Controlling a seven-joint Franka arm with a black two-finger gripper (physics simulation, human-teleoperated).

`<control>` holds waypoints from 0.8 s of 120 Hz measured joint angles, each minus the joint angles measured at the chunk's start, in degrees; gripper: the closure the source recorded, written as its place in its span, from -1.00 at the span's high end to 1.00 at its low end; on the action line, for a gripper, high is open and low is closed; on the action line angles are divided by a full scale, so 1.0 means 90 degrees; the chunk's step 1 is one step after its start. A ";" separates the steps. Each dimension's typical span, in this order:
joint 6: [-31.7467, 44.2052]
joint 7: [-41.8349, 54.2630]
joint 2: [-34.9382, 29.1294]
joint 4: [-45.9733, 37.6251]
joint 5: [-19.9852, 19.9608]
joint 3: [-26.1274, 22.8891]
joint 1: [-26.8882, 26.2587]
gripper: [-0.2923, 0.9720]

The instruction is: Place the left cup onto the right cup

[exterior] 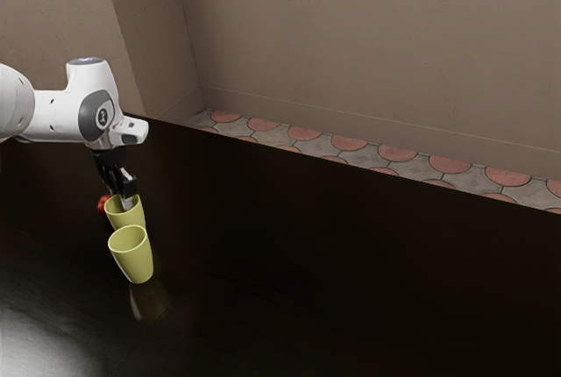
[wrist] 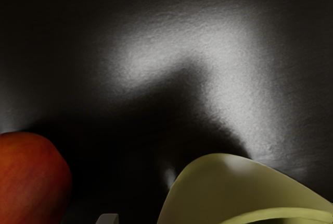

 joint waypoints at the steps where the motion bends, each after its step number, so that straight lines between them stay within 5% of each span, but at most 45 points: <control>1: 0.0000 0.0000 0.0000 -0.0001 0.0000 0.0000 0.0000 -0.31; 31: -0.0006 -0.0001 -0.0041 -0.0021 -0.0026 0.0006 -0.0006 -0.61; 96: -0.0135 -0.0031 -0.1225 -0.0209 0.0055 0.0108 -0.0572 -0.70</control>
